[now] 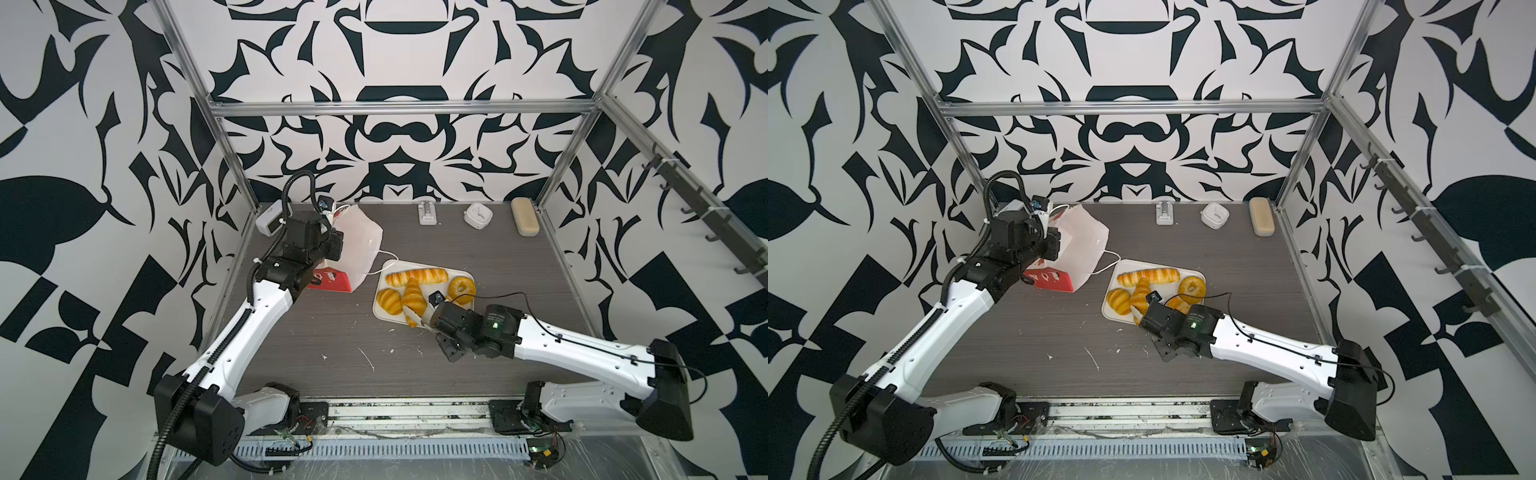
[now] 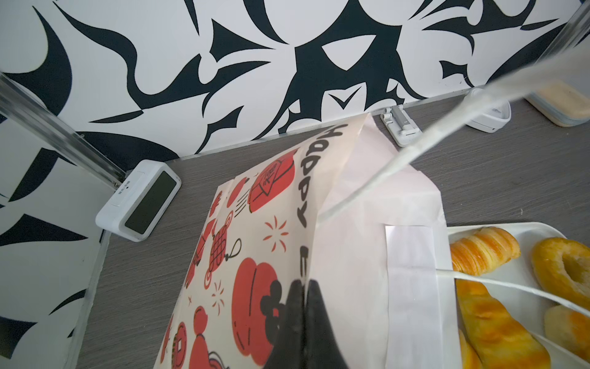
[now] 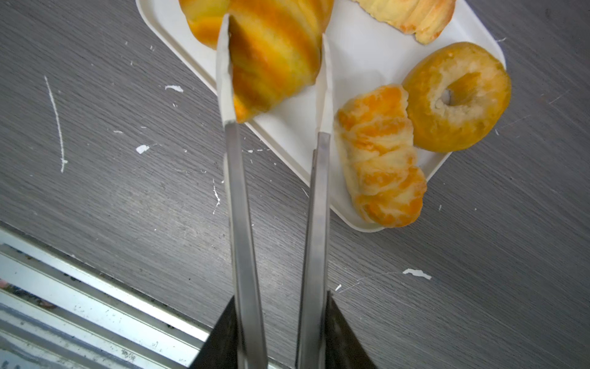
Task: Take the fake bread out of the paper bag
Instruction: 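Lower the croissant onto the white tray with the right tongs, then open the right tongs to release the croissant and draw back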
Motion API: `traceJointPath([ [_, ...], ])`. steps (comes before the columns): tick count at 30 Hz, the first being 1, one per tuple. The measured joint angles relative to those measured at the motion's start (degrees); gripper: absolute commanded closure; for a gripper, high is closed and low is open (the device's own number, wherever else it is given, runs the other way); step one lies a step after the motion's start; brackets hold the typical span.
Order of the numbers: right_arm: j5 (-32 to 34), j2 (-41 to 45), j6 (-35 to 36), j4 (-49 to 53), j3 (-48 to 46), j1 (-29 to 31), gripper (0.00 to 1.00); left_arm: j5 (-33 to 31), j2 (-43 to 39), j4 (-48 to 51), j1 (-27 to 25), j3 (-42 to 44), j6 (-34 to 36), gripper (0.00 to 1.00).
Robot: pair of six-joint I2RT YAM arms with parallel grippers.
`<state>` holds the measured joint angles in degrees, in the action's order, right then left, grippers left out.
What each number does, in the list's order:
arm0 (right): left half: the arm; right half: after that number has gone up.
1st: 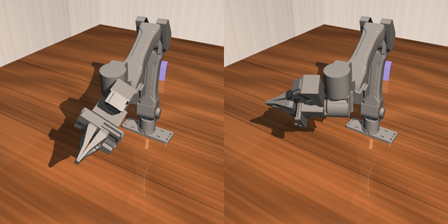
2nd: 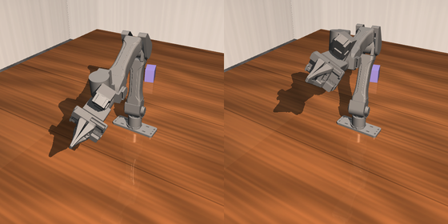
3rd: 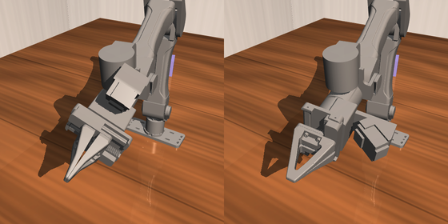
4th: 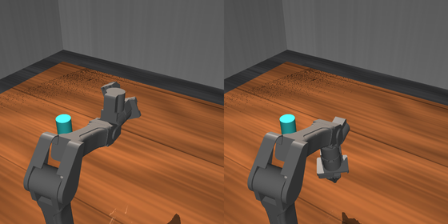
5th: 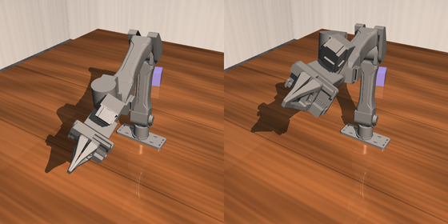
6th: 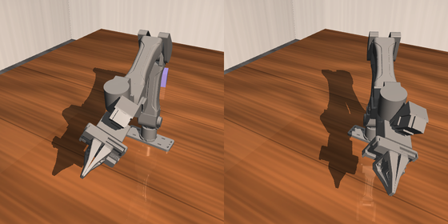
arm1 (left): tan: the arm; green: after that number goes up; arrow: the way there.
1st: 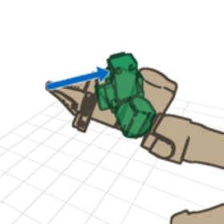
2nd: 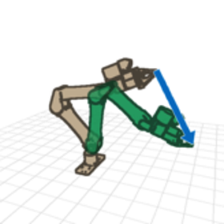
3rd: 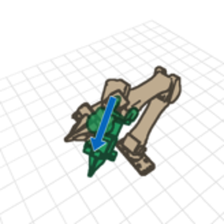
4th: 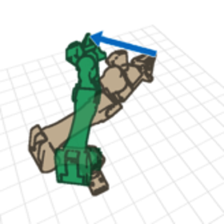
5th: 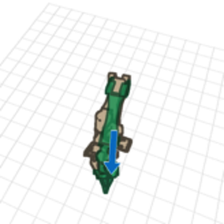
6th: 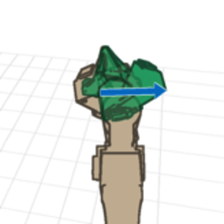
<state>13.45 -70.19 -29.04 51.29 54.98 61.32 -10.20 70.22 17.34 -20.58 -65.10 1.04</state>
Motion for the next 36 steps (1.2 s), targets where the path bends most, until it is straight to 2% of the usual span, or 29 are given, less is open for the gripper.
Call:
traceJointPath([
  [3, -0.96, -0.55, 1.2, 0.07, 0.0, -0.59, 0.72, -0.02, 0.0, 0.0, 0.0, 0.0, 0.0, 1.0],
  [10, -1.09, -0.74, 3.52, 1.97, 0.61, -0.9, 0.74, -0.04, 0.02, 0.0, 0.0, 0.0, 0.02, 1.0],
  [18, 0.28, -1.16, 8.44, 8.66, 7.65, -0.98, 0.74, -0.04, 0.02, -0.37, 0.0, 0.33, 0.0, 1.0],
  [28, 4.74, -9.22, 11.98, 15.61, 12.02, -0.98, 0.74, -0.02, 0.02, -0.74, 0.11, 1.01, 0.0, 1.0],
  [31, 5.64, -10.03, 12.7, 16.63, 13.2, -0.98, 0.71, -0.02, 0.02, -0.85, 0.22, 1.01, 0.0, 1.0],
  [36, 6.69, -10.54, 13.0, 17.49, 13.97, -0.98, 0.6, 0.02, 0.02, -0.85, 0.37, 1.01, -0.04, 1.0],
])
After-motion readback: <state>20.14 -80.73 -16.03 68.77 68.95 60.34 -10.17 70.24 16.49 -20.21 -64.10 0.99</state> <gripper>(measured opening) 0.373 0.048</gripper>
